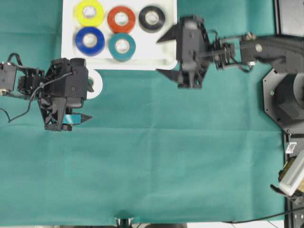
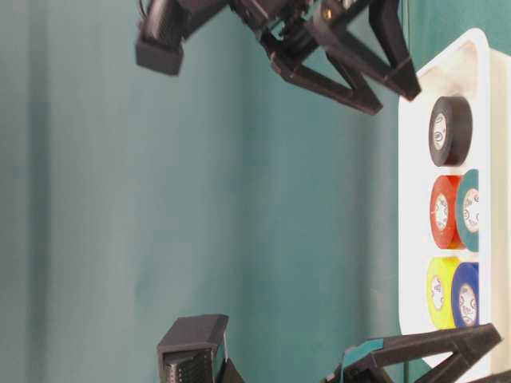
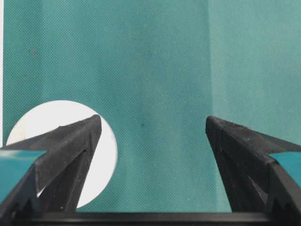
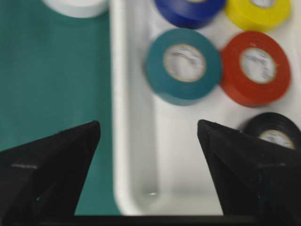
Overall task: Put the tape alternately from left to right into the white case.
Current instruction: 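Release the black tape and raise the right gripper, then lower the left gripper onto the white tape roll and grasp it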
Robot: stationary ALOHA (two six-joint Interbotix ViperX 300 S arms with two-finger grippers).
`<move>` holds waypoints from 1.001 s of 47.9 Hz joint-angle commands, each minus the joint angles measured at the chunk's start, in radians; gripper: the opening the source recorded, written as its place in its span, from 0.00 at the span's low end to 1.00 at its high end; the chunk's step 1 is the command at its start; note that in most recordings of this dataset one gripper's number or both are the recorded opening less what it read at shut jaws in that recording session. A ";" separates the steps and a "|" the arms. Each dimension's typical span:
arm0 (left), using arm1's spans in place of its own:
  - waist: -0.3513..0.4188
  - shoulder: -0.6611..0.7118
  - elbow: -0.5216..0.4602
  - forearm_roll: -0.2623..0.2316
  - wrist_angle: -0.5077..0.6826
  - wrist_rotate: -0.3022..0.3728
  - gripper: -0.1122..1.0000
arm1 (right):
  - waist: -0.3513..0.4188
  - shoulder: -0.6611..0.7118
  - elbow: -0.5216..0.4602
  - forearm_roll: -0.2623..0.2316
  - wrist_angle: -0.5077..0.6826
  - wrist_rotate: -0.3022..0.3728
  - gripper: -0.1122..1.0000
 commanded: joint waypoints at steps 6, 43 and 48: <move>-0.002 -0.015 -0.008 -0.002 -0.003 0.000 0.98 | 0.060 -0.067 0.028 -0.002 -0.011 0.005 0.86; -0.002 -0.014 0.021 -0.002 -0.002 -0.003 0.98 | 0.152 -0.098 0.074 -0.002 -0.044 0.011 0.86; 0.005 -0.012 0.026 -0.002 -0.006 -0.003 0.98 | 0.152 -0.098 0.074 -0.002 -0.044 0.011 0.86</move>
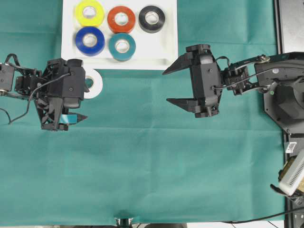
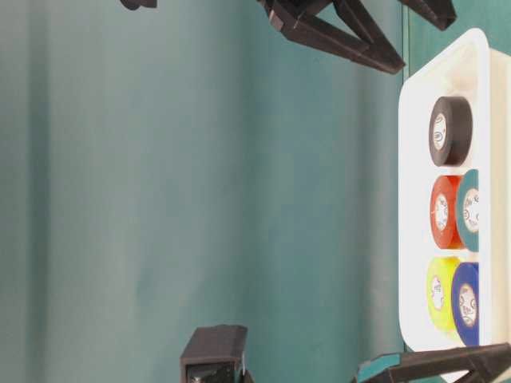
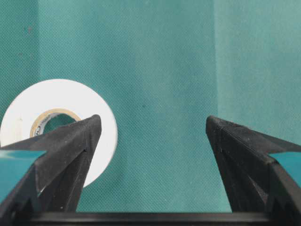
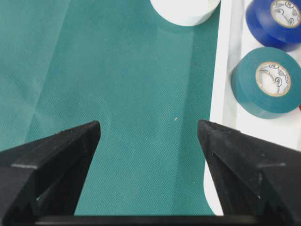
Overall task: Put the tape alternately from left to right into the white case.
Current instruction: 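Lower the left gripper onto the white tape roll and grasp it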
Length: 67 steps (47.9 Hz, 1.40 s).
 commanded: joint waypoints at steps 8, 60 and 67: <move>0.028 -0.011 0.002 -0.002 -0.009 -0.002 0.98 | 0.003 -0.017 -0.009 -0.002 -0.023 0.003 0.86; 0.114 0.149 -0.020 0.000 -0.031 0.002 0.67 | 0.005 -0.017 -0.006 -0.002 -0.040 0.005 0.86; 0.115 0.146 -0.020 0.000 -0.029 0.000 0.35 | 0.005 -0.017 -0.006 -0.002 -0.040 0.005 0.86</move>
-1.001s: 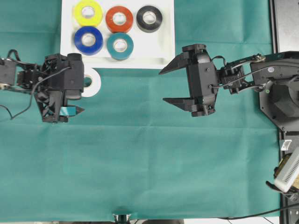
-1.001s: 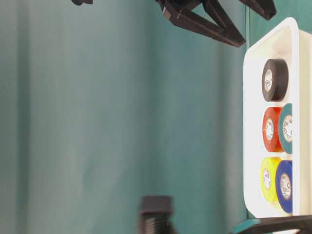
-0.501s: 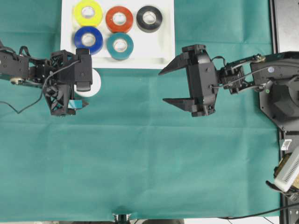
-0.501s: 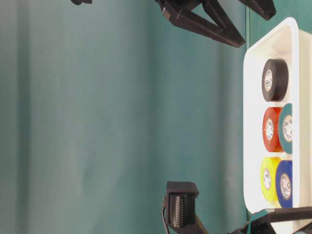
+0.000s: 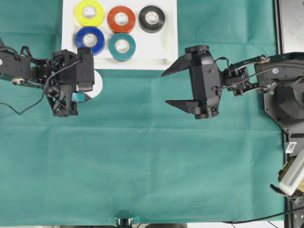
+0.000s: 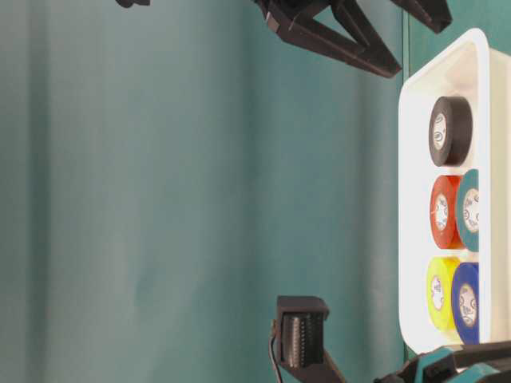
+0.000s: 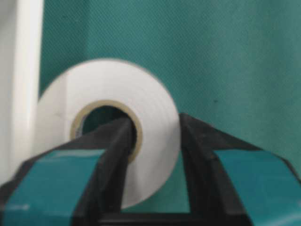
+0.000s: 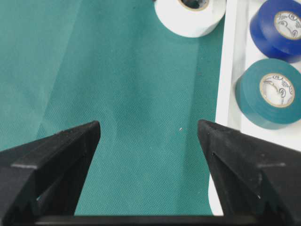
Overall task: Put the tape alternately from left to right into the white case.
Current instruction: 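Lower the left gripper onto the white tape roll and grasp it, then carry the white tape into the tray below the black tape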
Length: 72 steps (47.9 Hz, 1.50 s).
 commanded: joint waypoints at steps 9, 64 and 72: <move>0.002 -0.018 -0.006 -0.002 0.000 0.002 0.34 | 0.005 -0.017 -0.006 -0.002 -0.008 0.002 0.86; -0.038 -0.173 -0.155 -0.003 0.144 0.002 0.34 | 0.003 -0.017 -0.014 -0.002 -0.008 0.002 0.86; -0.038 -0.169 -0.172 -0.003 0.144 0.005 0.34 | 0.003 -0.017 -0.011 -0.002 -0.008 0.002 0.86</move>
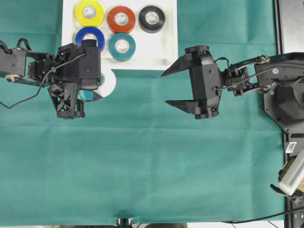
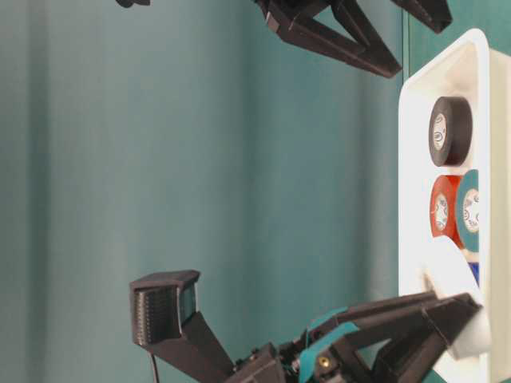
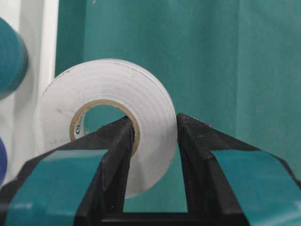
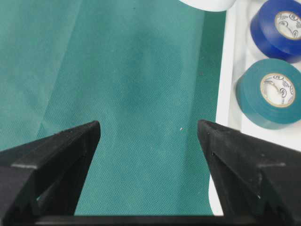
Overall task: Put the tape alternately from left to right into the white case.
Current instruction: 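Carry the white tape into the tray below the black tape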
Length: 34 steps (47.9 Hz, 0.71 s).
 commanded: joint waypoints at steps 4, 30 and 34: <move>-0.002 -0.015 -0.037 0.002 -0.005 0.002 0.34 | 0.003 -0.015 -0.014 -0.002 -0.008 0.002 0.86; 0.138 0.104 -0.121 0.005 -0.046 0.008 0.34 | 0.002 -0.015 -0.014 -0.002 -0.008 0.002 0.86; 0.161 0.135 -0.149 0.003 -0.055 0.008 0.34 | 0.002 -0.015 -0.014 -0.002 -0.008 0.002 0.86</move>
